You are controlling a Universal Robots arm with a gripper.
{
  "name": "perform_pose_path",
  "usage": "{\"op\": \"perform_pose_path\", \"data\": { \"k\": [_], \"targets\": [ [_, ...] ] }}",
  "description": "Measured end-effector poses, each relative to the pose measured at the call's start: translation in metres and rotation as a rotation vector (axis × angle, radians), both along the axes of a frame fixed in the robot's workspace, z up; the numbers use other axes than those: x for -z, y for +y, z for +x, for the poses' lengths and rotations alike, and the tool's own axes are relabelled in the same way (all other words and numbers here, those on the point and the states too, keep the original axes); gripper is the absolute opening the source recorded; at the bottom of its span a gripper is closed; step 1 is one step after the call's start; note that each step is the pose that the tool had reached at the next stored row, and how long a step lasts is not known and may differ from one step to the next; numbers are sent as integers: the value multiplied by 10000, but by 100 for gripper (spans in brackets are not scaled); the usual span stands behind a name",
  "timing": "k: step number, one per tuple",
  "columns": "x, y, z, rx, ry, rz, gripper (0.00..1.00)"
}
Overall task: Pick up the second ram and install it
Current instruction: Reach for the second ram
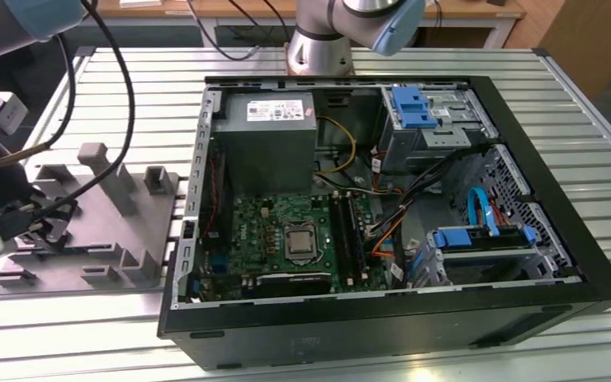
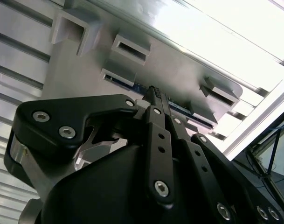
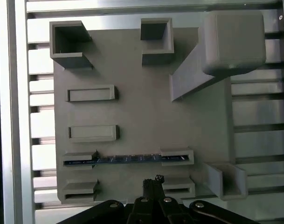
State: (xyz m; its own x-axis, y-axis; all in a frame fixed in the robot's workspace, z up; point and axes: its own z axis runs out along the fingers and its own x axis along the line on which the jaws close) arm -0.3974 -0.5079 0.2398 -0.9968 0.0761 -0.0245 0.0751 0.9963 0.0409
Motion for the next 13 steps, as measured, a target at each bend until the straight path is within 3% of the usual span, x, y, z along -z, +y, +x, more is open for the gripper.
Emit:
{"op": "perform_pose_path", "data": {
  "k": [6, 13],
  "targets": [
    [27, 5, -23, 2, 1, -58, 10],
    [63, 68, -159, -50, 0, -60, 10]
  ]
}}
